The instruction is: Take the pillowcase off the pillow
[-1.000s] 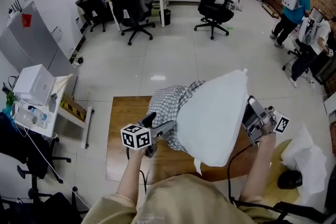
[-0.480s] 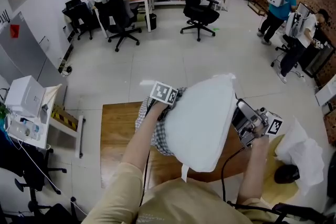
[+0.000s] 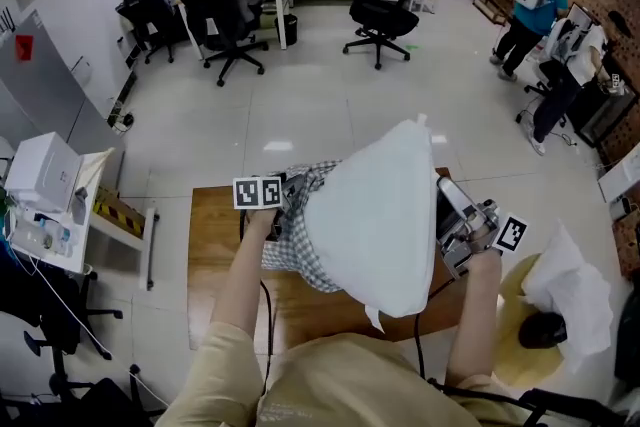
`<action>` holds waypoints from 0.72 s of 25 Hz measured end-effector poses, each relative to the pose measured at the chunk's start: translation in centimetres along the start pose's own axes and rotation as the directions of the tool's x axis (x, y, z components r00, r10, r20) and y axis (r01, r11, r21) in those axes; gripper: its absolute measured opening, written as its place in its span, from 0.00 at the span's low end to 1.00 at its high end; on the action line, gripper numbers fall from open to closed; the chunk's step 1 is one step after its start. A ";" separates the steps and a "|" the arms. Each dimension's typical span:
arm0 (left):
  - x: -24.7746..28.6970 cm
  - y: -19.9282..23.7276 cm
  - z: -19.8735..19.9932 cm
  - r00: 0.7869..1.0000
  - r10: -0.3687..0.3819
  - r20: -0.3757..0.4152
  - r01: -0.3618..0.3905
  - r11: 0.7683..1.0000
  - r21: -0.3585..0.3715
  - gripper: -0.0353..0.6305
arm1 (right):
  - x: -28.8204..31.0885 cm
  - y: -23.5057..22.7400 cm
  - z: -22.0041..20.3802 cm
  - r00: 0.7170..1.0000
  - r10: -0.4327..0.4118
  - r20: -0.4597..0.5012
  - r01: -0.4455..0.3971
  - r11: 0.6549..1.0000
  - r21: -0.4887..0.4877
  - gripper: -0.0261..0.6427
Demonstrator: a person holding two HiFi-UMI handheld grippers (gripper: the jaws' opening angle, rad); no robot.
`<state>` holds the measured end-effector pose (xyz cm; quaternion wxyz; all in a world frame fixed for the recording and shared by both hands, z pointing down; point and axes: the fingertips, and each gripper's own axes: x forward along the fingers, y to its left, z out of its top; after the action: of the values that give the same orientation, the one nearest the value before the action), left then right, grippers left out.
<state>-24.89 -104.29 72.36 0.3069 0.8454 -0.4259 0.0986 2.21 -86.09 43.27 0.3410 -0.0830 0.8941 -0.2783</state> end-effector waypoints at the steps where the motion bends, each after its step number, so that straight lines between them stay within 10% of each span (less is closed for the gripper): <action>1: -2.5 -2.0 1.1 0.998 -0.025 0.058 0.023 0.999 0.037 0.43 | 0.0 0.0 0.8 1.000 -0.023 -0.006 0.023 0.999 -0.036 0.04; 5: -9.0 -7.8 -6.3 0.994 -0.109 -0.004 0.108 0.985 0.138 0.53 | -0.3 -0.2 2.7 0.999 -0.050 0.001 0.050 0.995 -0.090 0.04; 11: -10.5 -11.2 -18.6 0.976 -0.193 -0.103 0.190 0.981 -0.034 0.53 | 2.1 -0.5 3.0 1.000 -0.008 -0.023 0.006 0.997 -0.076 0.04; 13: -9.6 -10.7 -20.1 0.981 -0.174 -0.081 0.167 0.983 -0.082 0.44 | 2.5 -0.4 2.8 1.000 0.008 -0.024 -0.010 0.998 -0.065 0.04; 16: -8.6 -10.0 -20.0 0.994 -0.111 -0.006 0.110 0.988 -0.105 0.07 | 2.3 -0.1 2.8 0.999 0.031 -0.007 -0.031 0.999 -0.040 0.04; 18: -8.3 -9.0 -19.6 0.997 -0.064 0.032 0.067 0.992 -0.109 0.06 | 1.8 0.0 3.3 0.998 0.047 0.036 -0.047 0.999 -0.008 0.04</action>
<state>-21.12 -82.93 80.39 0.3502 0.8419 -0.4072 0.0529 2.96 -88.11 40.22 0.3632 -0.0681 0.8905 -0.2656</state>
